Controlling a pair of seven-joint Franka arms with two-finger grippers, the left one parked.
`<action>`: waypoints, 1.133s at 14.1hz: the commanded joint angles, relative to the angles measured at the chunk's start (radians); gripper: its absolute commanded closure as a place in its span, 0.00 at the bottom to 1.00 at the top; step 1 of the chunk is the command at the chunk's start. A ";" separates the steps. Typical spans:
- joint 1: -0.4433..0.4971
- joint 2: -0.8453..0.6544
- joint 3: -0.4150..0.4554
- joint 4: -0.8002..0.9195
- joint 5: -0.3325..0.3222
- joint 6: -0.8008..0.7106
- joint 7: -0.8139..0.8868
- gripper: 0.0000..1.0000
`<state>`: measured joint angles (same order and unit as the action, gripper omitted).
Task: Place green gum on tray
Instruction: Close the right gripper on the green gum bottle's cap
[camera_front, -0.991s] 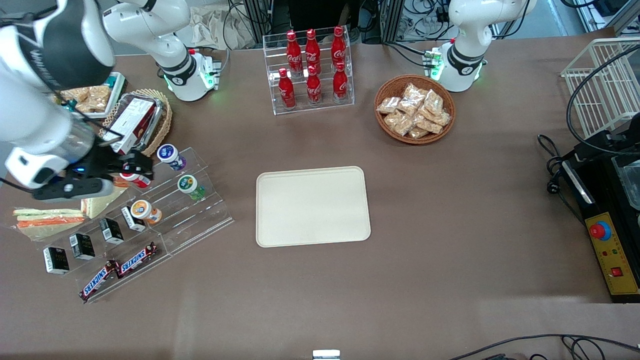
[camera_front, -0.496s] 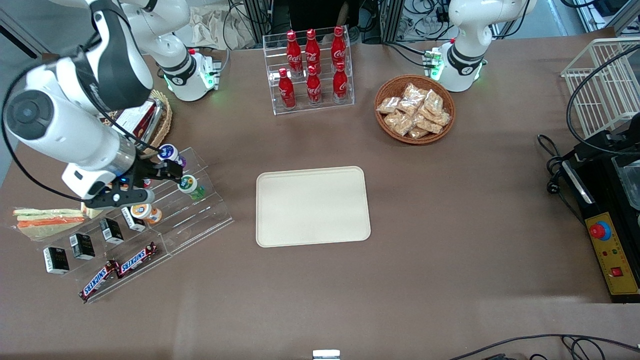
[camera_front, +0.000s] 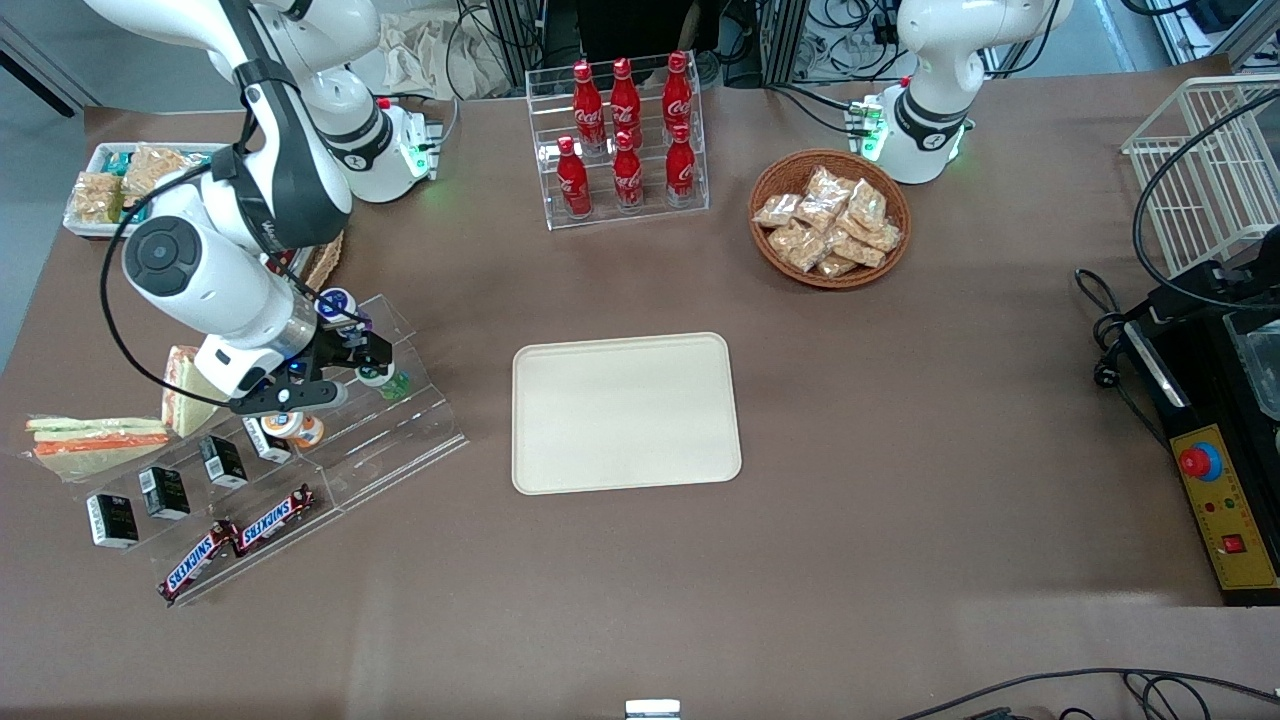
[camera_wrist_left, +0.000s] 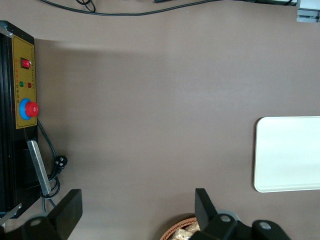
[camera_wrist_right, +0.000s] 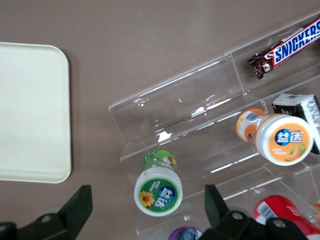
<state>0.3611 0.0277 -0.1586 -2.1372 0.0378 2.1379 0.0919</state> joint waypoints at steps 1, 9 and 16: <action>0.007 -0.063 -0.004 -0.142 -0.018 0.117 -0.005 0.00; 0.007 -0.060 -0.003 -0.262 -0.018 0.253 -0.005 0.00; 0.019 -0.043 -0.004 -0.271 -0.018 0.266 0.009 0.44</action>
<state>0.3717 -0.0012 -0.1558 -2.3880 0.0364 2.3841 0.0900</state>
